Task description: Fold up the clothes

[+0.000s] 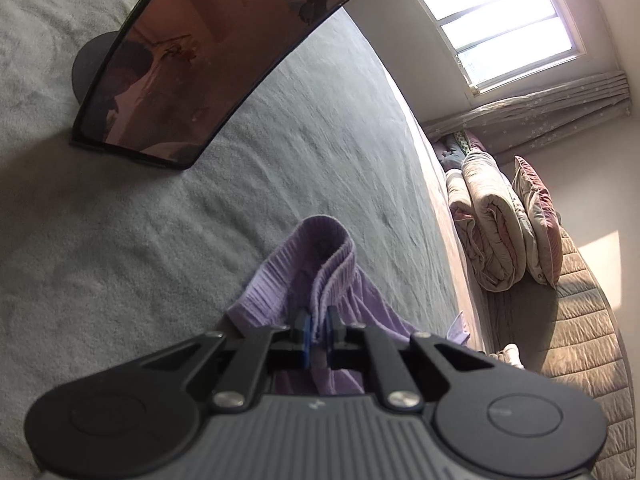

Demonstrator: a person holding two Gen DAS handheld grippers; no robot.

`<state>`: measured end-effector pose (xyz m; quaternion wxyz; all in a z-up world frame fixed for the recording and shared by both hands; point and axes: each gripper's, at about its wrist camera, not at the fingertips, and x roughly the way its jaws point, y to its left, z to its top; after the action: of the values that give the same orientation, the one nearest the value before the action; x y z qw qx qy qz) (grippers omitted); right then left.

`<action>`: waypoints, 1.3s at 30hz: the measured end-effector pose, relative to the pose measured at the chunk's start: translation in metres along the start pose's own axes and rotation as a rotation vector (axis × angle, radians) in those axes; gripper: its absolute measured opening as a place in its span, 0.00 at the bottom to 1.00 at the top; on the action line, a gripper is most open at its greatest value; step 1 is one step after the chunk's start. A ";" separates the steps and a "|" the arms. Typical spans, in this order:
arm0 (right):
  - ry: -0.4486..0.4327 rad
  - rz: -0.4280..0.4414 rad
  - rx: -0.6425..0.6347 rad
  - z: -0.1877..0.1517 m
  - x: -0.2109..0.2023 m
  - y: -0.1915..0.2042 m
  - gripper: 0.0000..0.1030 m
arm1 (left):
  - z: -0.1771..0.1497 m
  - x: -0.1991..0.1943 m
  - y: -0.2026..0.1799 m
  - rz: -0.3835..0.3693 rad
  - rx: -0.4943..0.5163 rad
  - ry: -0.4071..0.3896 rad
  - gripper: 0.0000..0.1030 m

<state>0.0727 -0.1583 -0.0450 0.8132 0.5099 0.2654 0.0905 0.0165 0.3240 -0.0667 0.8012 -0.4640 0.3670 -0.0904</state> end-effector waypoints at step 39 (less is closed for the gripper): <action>0.074 -0.343 -0.605 -0.032 -0.024 0.011 0.44 | -0.008 -0.008 -0.064 0.093 0.365 -0.073 0.27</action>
<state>0.0365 -0.1382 -0.0379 0.9207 0.1903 0.3377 0.0453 0.0173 0.2874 -0.0134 0.8881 -0.2964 0.3363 -0.1016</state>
